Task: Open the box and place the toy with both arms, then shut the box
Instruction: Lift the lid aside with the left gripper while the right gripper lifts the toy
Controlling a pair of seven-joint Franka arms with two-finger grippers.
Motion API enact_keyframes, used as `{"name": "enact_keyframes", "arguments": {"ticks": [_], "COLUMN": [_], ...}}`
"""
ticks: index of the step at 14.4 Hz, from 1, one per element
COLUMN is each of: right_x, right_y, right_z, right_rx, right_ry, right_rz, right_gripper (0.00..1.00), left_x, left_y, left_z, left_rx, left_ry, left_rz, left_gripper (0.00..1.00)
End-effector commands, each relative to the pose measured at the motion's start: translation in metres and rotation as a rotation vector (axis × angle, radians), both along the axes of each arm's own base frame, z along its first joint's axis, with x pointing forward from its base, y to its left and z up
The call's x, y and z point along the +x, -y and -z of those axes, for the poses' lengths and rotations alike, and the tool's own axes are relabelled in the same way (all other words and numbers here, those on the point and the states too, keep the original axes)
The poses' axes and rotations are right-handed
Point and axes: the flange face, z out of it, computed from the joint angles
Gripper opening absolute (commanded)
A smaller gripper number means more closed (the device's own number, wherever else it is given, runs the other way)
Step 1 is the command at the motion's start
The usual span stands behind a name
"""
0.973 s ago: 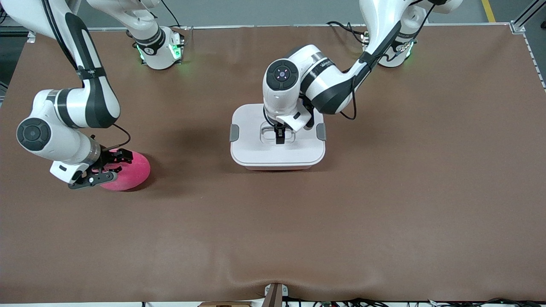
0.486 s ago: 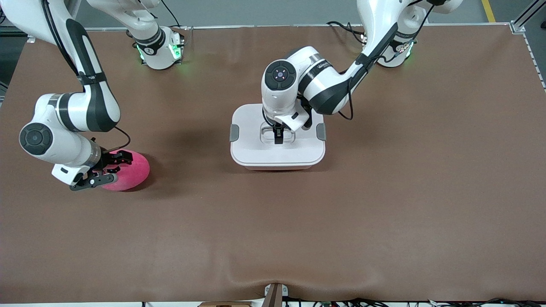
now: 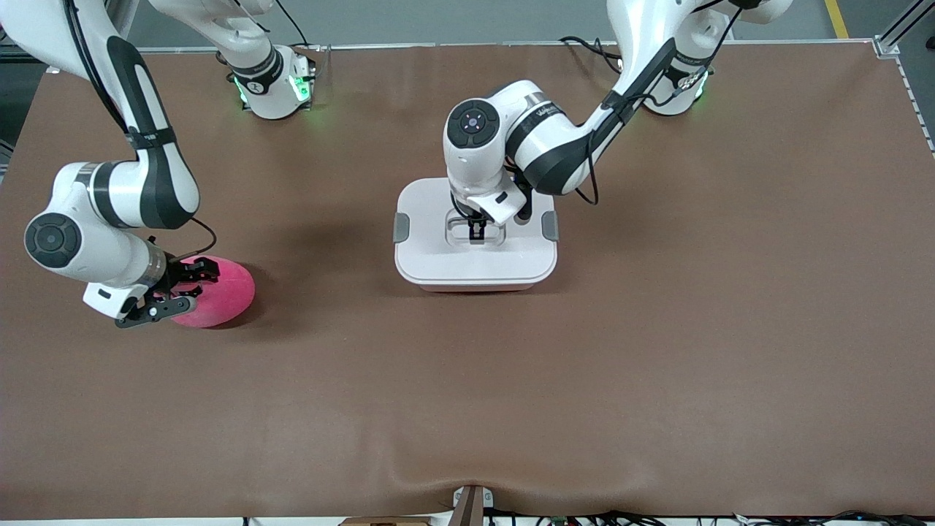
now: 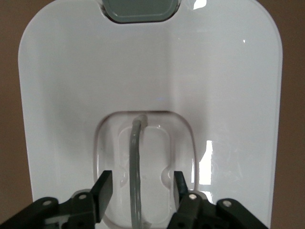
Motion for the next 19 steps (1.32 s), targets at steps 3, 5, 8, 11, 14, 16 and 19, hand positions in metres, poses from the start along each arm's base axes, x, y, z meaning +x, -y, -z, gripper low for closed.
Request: {"name": "enact_keyframes", "arguments": {"ticks": [3,5,8,11,14,16,19], "right_x": [0.0,0.0,0.0,0.0,0.002,0.006,0.018], "right_y": [0.002,0.002,0.002,0.002,0.001,-0.003,-0.008], "right_z": [0.0,-0.001,-0.002,-0.006,-0.014,-0.028,-0.066], "right_rx": [-0.006,-0.007,-0.007,-0.005,-0.002,-0.003,0.003], "right_ry": [0.004,0.006,0.006,0.005,0.006,0.003,-0.026], "right_rz": [-0.015,-0.015,-0.013,-0.011,-0.007,-0.013,-0.088], "right_gripper": [0.6,0.54,0.48,0.26,0.0,0.0,0.0], "left_x": [0.0,0.003,0.008,0.015,0.03,0.028,0.036], "left_y": [0.0,-0.001,-0.007,-0.013,-0.028,-0.031,-0.054], "left_z": [-0.007,-0.014,-0.027,-0.044,-0.055,-0.058,-0.063], "left_rx": [0.001,-0.006,-0.009,-0.024,-0.029,-0.022,0.023], "left_ry": [0.034,0.044,0.055,0.079,0.086,0.077,0.029], "left_rz": [-0.019,-0.028,-0.037,-0.043,-0.047,-0.009,0.113], "left_gripper": [0.0,0.0,0.0,0.0,0.0,0.0,0.0]}}
